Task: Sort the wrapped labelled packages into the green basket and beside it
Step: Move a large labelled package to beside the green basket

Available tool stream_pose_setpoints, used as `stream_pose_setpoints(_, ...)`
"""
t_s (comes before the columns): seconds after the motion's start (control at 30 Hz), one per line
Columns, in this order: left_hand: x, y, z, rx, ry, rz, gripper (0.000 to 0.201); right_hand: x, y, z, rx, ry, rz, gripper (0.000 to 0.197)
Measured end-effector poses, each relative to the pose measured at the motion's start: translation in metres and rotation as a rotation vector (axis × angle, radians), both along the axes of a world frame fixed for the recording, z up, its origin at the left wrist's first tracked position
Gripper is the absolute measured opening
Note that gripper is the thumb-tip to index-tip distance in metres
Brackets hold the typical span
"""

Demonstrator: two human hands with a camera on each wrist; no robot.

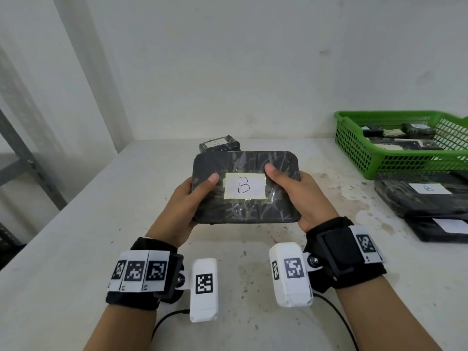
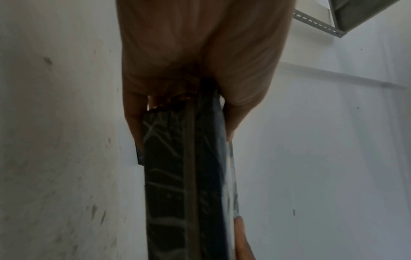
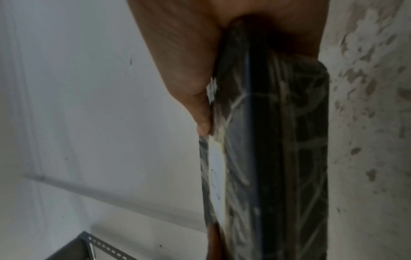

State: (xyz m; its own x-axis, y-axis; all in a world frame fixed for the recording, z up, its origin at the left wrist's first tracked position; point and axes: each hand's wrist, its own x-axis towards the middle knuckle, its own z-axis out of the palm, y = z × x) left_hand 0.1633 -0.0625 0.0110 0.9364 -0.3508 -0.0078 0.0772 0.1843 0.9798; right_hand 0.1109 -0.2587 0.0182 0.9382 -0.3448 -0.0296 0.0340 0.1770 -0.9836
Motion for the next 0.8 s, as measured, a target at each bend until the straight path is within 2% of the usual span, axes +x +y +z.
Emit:
stream_pose_setpoints(0.1, 0.001, -0.002, -0.005, 0.043, -0.067, 0.067, 0.056, 0.001, 0.003, -0.001, -0.025, -0.018, -0.002, 0.026)
stream_pose_setpoints(0.2, 0.002, -0.003, -0.006, -0.01, -0.081, 0.15, 0.041, 0.0, 0.004, 0.0, -0.006, -0.025, 0.111, 0.051)
stream_pose_setpoints(0.23, 0.002, -0.003, -0.005, -0.026, -0.07, 0.154, 0.035, 0.0, 0.004, 0.0, 0.002, -0.029, 0.156, 0.052)
stream_pose_setpoints(0.3, 0.001, -0.002, -0.004, -0.054, -0.051, 0.137, 0.034, 0.0, 0.002, 0.001, 0.015, -0.036, 0.187, 0.043)
stream_pose_setpoints(0.43, 0.003, 0.003, -0.001, -0.088, -0.003, 0.019, 0.049, 0.001, 0.004, 0.0, 0.031, -0.035, 0.149, 0.032)
stream_pose_setpoints(0.5, 0.004, 0.005, 0.0, -0.088, 0.001, 0.02, 0.048, 0.002, 0.007, -0.001, 0.031, -0.049, 0.118, 0.038)
stream_pose_setpoints(0.57, 0.005, 0.005, -0.002, -0.09, 0.017, 0.055, 0.037, 0.002, 0.008, -0.001, 0.057, -0.064, 0.112, 0.052)
stream_pose_setpoints(0.63, 0.005, 0.004, -0.002, -0.088, 0.033, 0.074, 0.025, 0.001, 0.008, 0.0, 0.082, -0.063, 0.178, 0.059)
stream_pose_setpoints(0.7, 0.006, 0.006, -0.003, -0.098, 0.042, 0.07, 0.025, 0.001, 0.007, 0.001, 0.076, -0.072, 0.208, 0.053)
stream_pose_setpoints(0.8, 0.008, 0.008, -0.002, -0.092, 0.042, 0.041, 0.038, 0.002, 0.006, 0.001, 0.065, -0.084, 0.186, 0.046)
